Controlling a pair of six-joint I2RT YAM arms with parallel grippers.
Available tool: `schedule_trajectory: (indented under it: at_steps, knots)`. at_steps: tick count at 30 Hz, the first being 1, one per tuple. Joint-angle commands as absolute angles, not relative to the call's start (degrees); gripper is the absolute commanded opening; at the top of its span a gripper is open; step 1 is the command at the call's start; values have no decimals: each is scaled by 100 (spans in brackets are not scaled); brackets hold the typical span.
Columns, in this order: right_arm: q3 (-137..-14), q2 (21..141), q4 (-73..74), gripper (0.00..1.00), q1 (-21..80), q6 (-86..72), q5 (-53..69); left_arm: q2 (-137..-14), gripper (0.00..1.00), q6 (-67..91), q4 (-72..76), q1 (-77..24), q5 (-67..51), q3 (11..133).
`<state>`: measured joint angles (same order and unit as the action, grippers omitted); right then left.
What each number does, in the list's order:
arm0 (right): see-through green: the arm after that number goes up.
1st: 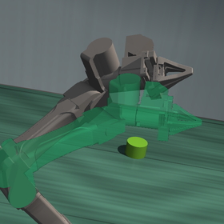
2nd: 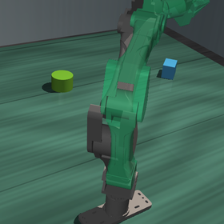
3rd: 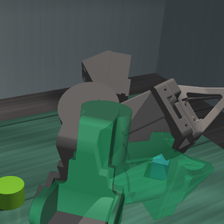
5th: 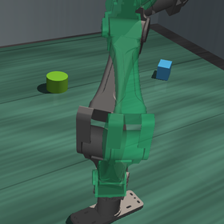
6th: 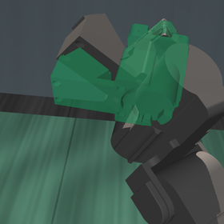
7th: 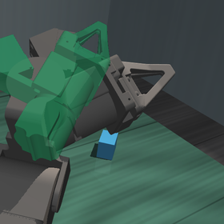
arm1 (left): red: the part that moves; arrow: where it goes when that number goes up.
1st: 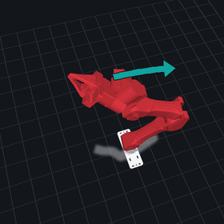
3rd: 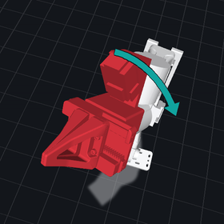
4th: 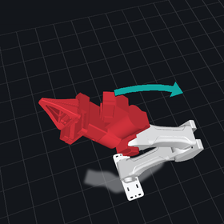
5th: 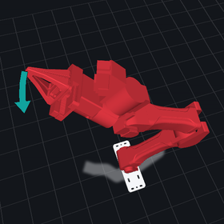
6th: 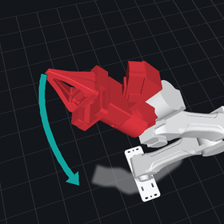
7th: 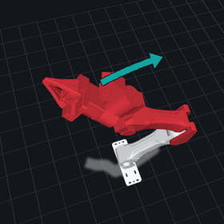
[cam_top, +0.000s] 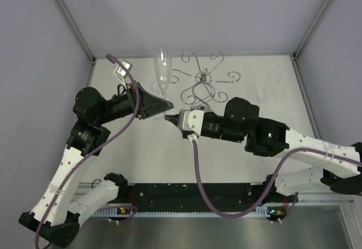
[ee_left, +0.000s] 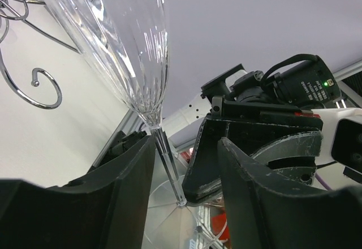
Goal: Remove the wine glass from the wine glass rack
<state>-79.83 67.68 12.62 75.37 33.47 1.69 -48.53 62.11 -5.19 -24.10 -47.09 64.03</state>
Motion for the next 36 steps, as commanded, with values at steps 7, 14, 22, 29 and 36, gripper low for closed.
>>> schedule_trajectory:
  at_steps: [7,14,22,29,36]
  knots:
    - [-8051,6750,905,0,7769,3551,-176,-4851,26,6144,-220,-2435,-4720,6416]
    - [-8060,6768,976,0,7866,3516,-228,-4852,0,6056,-272,-2435,-4702,6451]
    - [-8077,6487,1247,41,7875,3033,-246,-4896,0,5898,-360,-2435,-4807,6390]
    - [-8173,5907,1984,47,7884,2128,-606,-4860,0,5608,-492,-2435,-5044,6320]
    - [-8911,5748,3356,51,7875,1582,-905,-4729,0,5072,-764,-2443,-5834,6214]
